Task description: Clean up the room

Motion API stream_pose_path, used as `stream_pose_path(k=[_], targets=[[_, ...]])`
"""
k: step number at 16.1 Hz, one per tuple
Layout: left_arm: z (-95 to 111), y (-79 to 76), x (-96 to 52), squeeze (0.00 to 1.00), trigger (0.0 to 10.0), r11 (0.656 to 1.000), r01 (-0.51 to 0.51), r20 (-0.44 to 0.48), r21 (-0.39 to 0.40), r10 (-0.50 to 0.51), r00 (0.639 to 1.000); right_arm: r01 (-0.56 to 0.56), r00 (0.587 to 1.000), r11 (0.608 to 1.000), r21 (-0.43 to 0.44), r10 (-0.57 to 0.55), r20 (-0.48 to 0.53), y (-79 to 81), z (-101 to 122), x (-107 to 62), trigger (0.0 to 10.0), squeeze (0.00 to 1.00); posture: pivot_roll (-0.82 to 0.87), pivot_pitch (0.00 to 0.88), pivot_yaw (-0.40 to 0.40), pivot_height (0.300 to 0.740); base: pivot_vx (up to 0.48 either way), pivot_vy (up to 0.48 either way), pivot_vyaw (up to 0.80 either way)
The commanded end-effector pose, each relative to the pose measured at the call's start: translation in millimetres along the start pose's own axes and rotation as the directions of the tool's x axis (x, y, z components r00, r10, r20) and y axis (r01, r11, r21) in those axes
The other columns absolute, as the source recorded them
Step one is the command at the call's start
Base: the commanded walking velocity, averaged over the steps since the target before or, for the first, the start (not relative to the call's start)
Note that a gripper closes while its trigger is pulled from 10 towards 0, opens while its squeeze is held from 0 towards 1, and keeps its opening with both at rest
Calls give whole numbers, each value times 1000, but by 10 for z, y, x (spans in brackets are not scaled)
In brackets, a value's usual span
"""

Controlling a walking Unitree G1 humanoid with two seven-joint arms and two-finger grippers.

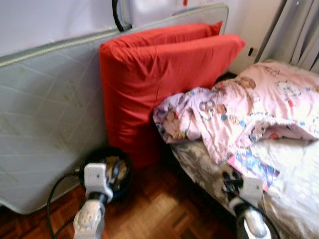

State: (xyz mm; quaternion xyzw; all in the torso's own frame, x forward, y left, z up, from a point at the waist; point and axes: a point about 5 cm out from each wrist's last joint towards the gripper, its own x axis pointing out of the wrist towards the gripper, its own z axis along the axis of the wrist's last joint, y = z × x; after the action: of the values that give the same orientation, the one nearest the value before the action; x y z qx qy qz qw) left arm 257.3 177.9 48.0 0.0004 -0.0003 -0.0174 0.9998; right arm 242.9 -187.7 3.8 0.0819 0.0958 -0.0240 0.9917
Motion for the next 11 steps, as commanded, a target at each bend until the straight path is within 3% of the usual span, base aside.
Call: stream_pose_path(k=[1, 4, 11], targets=[[-13, -25, -21, 0, 10000, 1000, -3, -19, -12, 2, 1000, 7, 1000, 1000, 5, -7, -1, -4, 29, -8, 10000, 0, -23, 0, -31, 740, 0, 0, 0], [-43, -56, -61, 0, 10000, 1000, -1, -32, -20, 1, 1000, 13, 1000, 1000, 5, -13, -14, -19, 40, -4, 10000, 0, -19, 0, -36, 740, 0, 0, 0], [23, -3, -25, 0, 10000, 1000, -6, -35, -17, 5, 999, 13, 998, 1000, 10, -13, -62, -6, 11, 10, 10000, 0, -19, 0, -43, 740, 0, -50, -779]])
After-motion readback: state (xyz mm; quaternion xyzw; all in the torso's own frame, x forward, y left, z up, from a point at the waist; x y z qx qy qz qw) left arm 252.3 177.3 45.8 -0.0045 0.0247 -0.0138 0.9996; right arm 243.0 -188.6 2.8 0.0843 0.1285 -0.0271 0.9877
